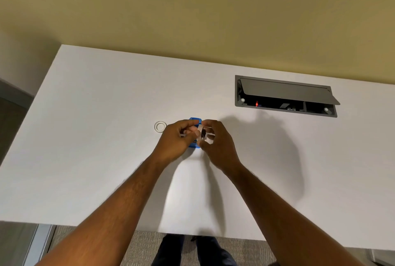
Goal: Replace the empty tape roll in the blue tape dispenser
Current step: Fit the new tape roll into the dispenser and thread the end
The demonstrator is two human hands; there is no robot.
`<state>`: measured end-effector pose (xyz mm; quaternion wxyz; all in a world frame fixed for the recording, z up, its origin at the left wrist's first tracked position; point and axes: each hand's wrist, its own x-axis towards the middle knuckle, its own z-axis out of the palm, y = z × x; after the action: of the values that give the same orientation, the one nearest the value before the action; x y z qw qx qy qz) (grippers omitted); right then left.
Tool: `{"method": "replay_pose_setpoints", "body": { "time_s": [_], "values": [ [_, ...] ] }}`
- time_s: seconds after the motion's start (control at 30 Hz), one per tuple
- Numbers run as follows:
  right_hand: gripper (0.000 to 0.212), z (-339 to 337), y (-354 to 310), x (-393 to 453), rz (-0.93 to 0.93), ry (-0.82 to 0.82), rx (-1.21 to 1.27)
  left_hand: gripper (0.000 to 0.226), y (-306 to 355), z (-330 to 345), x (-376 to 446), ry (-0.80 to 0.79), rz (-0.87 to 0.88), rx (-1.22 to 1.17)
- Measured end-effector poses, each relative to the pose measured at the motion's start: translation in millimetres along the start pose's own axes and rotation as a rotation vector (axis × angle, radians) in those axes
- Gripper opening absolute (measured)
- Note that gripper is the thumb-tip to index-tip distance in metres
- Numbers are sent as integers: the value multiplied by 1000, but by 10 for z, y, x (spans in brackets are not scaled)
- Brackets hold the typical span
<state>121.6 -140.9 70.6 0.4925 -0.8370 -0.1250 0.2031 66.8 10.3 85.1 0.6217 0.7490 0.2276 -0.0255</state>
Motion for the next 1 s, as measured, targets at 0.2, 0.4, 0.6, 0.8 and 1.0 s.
{"method": "replay_pose_setpoints", "body": {
  "time_s": [0.2,0.4,0.6,0.8,1.0],
  "values": [
    [54,13,-20,65,-32,-9,-40,36,13,-25,78,16,11,65],
    [60,45,-21,148,-72,-40,-100,22,-34,-59,172,47,13,58],
    [56,53,-25,330,-89,-60,-152,18,-37,-140,383,59,34,128],
    [46,82,13,522,-88,-55,-196,20,-124,-204,510,154,-66,92],
    [41,170,116,555,-72,-96,-279,20,-178,-166,478,149,-114,105]
  ]
}}
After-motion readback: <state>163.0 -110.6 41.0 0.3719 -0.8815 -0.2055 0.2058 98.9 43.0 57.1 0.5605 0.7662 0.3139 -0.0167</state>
